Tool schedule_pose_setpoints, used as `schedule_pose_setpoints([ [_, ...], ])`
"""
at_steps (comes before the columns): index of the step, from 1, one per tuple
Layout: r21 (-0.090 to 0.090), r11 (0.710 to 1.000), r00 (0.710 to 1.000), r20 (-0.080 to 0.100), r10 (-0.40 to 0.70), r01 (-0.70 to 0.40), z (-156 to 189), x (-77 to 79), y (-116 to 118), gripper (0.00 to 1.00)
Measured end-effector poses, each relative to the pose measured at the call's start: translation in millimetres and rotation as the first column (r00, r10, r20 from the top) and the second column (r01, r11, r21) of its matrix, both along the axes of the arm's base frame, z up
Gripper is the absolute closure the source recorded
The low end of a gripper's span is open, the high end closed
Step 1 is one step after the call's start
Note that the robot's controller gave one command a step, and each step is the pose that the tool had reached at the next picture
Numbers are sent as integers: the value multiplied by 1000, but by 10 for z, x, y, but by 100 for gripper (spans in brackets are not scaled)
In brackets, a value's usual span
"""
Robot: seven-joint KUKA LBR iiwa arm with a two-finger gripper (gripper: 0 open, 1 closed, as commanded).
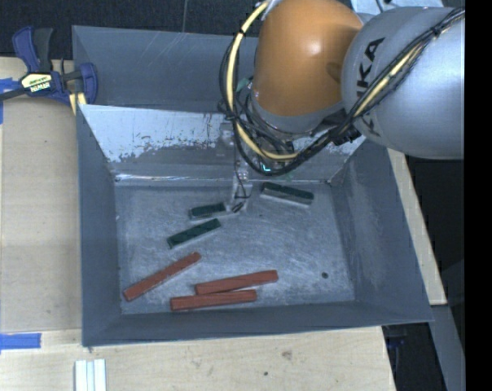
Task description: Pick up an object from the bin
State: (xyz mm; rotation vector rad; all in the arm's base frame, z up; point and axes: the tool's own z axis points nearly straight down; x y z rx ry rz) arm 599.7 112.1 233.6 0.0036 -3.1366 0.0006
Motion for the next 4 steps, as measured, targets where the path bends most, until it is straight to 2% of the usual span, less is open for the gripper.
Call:
schedule_pose_setpoints([
  [1, 1, 957, 957, 5, 291, -291, -1661, -322, 162, 0],
  [2, 1, 963, 963, 13, 268, -269, -1310, -180, 376, 0],
  [3, 1, 979, 979, 5, 205, -205, -1333, -285, 360, 0],
  [4, 0, 988, 988, 2, 157, -157, -1643, -274, 403, 0],
])
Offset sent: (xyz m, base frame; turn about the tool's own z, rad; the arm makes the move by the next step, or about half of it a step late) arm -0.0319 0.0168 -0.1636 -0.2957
